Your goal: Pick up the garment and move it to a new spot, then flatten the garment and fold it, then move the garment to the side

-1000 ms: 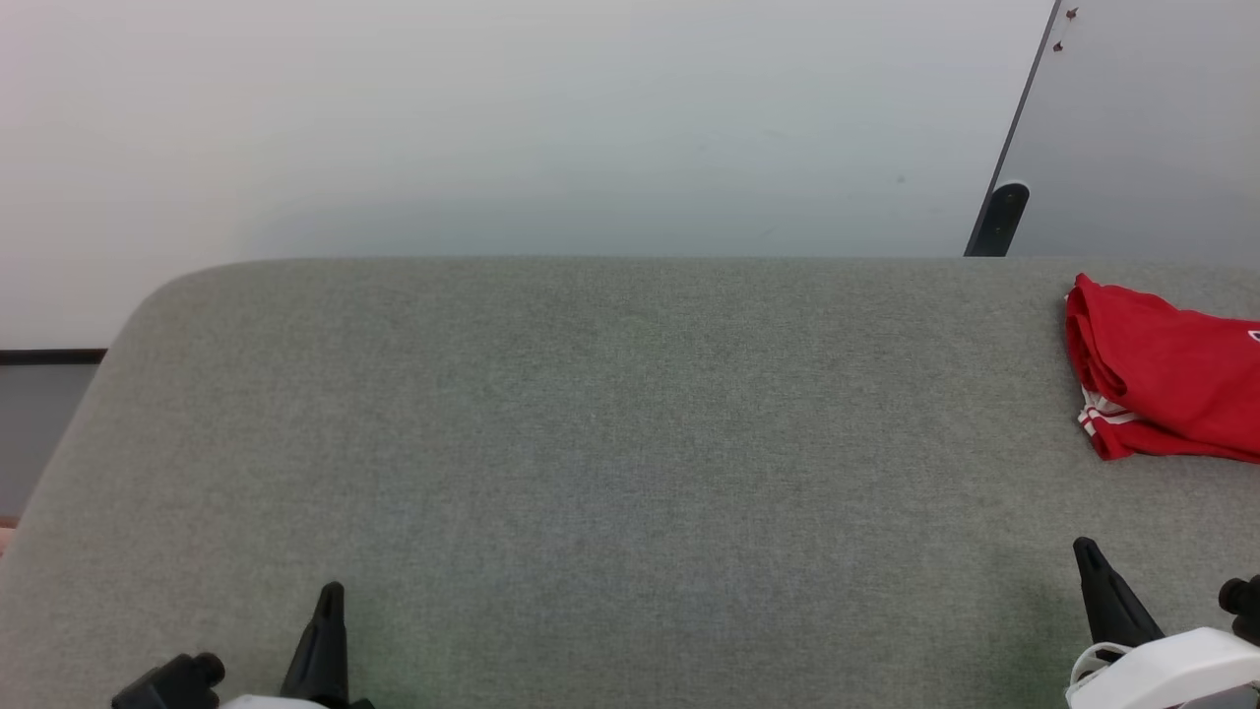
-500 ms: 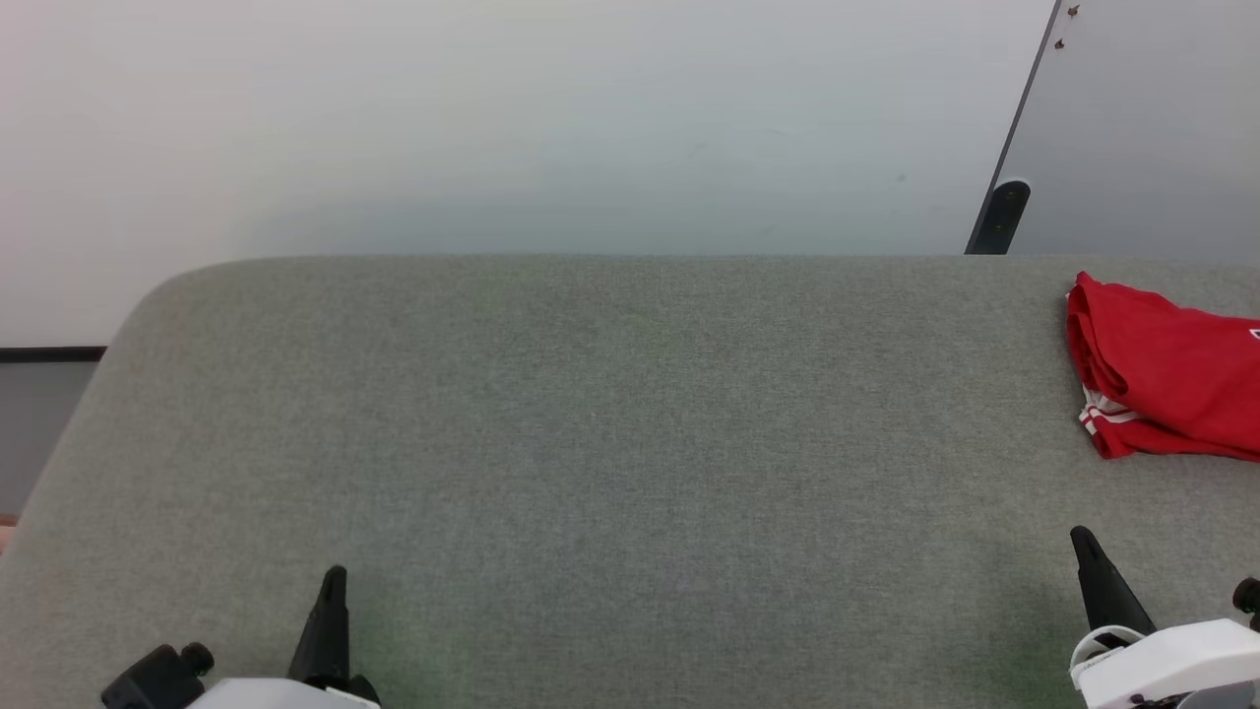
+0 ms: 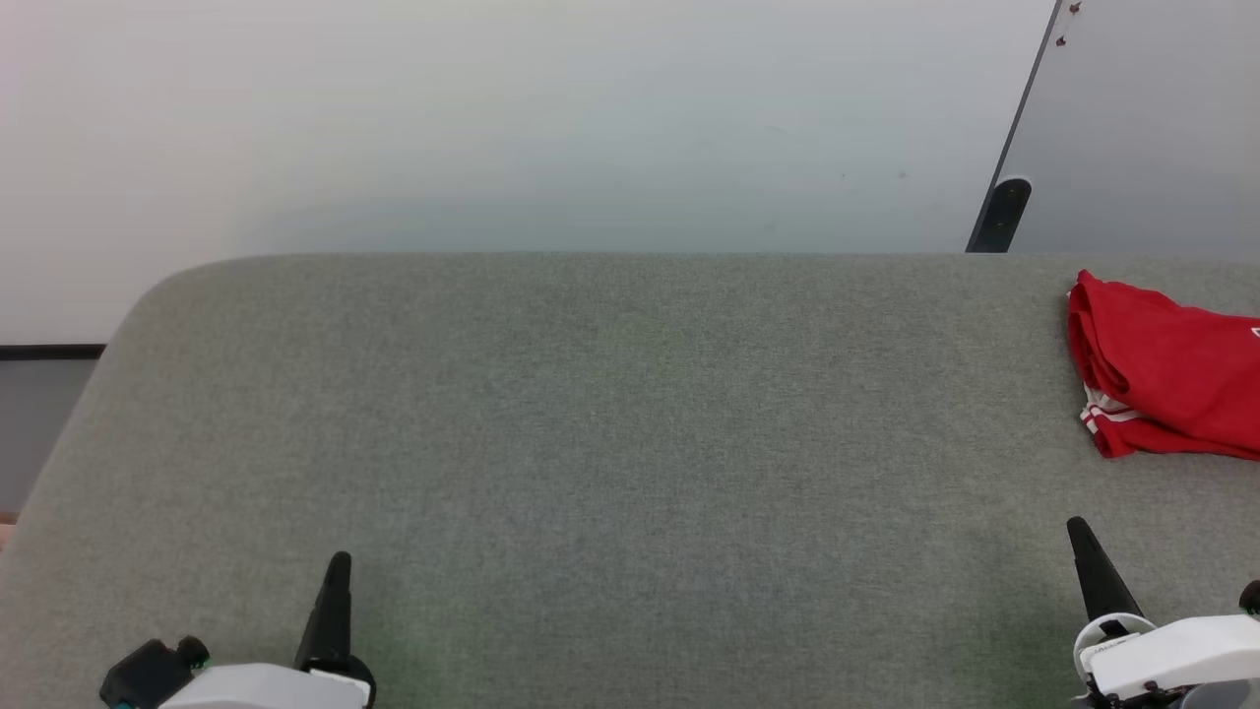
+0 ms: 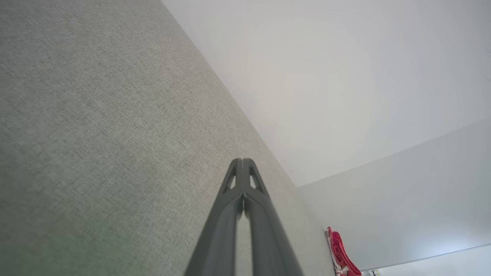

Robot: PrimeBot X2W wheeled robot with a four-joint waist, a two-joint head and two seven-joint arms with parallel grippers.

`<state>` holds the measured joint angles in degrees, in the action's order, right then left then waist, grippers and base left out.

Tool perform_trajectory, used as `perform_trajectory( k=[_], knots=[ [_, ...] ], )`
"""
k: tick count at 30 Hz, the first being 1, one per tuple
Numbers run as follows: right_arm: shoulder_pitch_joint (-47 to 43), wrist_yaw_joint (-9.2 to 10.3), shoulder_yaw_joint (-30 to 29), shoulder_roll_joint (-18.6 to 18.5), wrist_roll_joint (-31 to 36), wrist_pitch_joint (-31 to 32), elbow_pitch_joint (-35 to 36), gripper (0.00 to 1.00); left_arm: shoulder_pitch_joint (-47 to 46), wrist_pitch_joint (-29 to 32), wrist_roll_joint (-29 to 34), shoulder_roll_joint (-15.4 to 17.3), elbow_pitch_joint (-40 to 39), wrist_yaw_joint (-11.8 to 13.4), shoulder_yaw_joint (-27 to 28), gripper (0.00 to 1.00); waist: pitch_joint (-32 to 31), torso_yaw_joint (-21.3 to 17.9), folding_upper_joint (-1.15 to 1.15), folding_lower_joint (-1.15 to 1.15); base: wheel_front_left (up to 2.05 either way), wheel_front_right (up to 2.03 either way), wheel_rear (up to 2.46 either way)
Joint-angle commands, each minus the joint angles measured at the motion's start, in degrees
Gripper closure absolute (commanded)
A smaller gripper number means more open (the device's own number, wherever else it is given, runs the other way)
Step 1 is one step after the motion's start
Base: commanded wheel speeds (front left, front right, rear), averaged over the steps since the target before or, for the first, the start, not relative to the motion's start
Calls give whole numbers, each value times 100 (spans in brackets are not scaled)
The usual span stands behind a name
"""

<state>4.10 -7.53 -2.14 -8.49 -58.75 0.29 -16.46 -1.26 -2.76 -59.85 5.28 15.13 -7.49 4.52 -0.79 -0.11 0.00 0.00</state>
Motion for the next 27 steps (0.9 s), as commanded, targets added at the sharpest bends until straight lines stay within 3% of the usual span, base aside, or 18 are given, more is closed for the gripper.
perform_trajectory(
  k=[1, 27],
  knots=[
    [147, 3, -57, 9, -194, 32, 86, 100, -133, 39, -177, 4, -69, 0, 37, 100, 2, 0, 0, 0, 0, 0, 0],
    [190, 4, -232, 256, -1578, 298, 164, 100, -310, 432, -1521, -102, -95, 0, 114, 100, 36, 4, 0, 0, 0, 0, 0]
  ],
)
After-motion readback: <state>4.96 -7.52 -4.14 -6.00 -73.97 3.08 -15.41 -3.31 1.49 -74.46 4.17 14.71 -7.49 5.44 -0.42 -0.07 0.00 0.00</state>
